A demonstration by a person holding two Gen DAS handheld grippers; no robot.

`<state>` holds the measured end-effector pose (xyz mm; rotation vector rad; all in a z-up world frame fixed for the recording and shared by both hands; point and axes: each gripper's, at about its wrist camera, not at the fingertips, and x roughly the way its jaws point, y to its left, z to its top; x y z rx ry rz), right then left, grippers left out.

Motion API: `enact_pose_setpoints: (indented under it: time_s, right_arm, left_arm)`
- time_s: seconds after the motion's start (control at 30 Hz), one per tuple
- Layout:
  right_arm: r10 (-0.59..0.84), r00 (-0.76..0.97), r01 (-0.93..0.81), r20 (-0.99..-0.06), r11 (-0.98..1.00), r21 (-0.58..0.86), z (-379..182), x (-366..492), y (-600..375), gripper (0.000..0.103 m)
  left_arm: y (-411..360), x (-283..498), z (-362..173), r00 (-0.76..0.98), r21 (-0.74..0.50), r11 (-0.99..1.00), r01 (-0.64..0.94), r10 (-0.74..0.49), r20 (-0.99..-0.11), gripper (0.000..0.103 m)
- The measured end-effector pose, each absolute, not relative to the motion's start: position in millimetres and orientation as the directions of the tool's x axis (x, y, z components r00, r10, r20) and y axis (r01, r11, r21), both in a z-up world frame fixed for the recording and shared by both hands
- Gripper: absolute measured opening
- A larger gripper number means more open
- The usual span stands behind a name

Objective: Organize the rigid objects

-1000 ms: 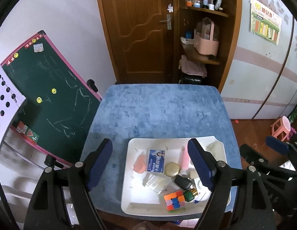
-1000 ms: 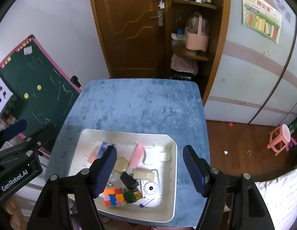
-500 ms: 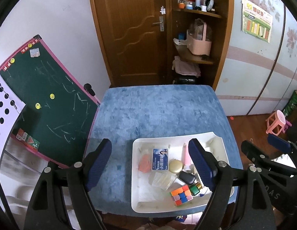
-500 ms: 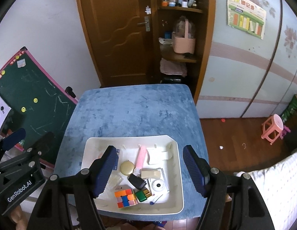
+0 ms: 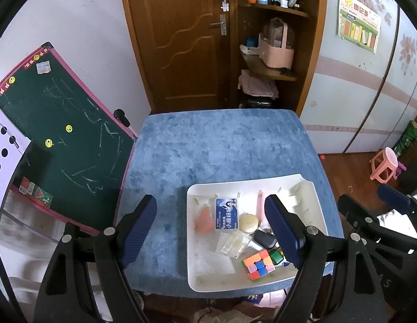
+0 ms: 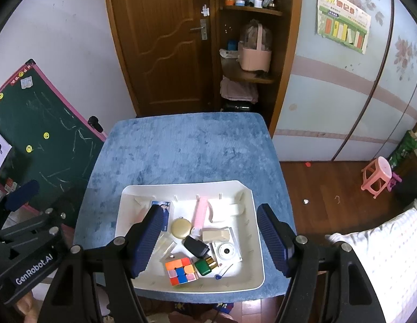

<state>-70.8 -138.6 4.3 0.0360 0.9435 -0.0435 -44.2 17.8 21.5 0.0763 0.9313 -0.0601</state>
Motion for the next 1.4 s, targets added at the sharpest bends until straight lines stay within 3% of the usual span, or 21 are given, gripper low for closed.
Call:
enact_pose_setpoints:
  time_s: [1.4]
  right_arm:
    - [-0.027, 0.579, 0.038, -0.815, 0.999, -0.006, 6.7, -70.3, -133.1, 0.072]
  left_arm:
    - [22.3, -48.2, 17.2, 0.577, 0.035, 0.997, 0.073, -0.013, -0.817, 0.085]
